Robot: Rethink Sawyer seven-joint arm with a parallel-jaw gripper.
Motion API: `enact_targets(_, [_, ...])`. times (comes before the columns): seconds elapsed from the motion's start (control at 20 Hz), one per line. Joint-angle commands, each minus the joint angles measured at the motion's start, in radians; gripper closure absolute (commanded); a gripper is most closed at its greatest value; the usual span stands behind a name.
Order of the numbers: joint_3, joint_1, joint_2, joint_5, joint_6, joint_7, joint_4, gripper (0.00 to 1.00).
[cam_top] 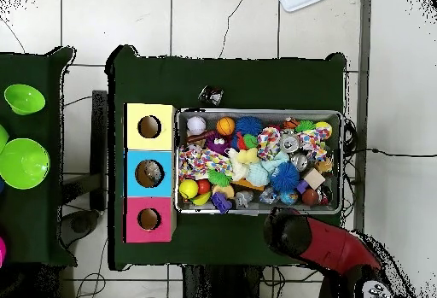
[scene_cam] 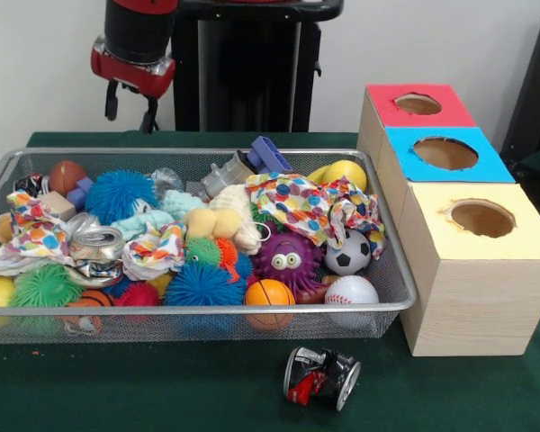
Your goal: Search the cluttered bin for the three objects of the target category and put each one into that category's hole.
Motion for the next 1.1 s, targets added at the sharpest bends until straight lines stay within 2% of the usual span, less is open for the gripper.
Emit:
enact_targets(0.05, [0.015,0.026,-0.018,0.071,0.099,0.194,0.042,0.00])
enact_targets(0.4, [0.030,0.029,-0.024,0.093,0.109,0.174,0.034,0.00])
enact_targets(1.1, [0.063,0.057,0.033,0.172,0.063,0.203,0.015,0.00])
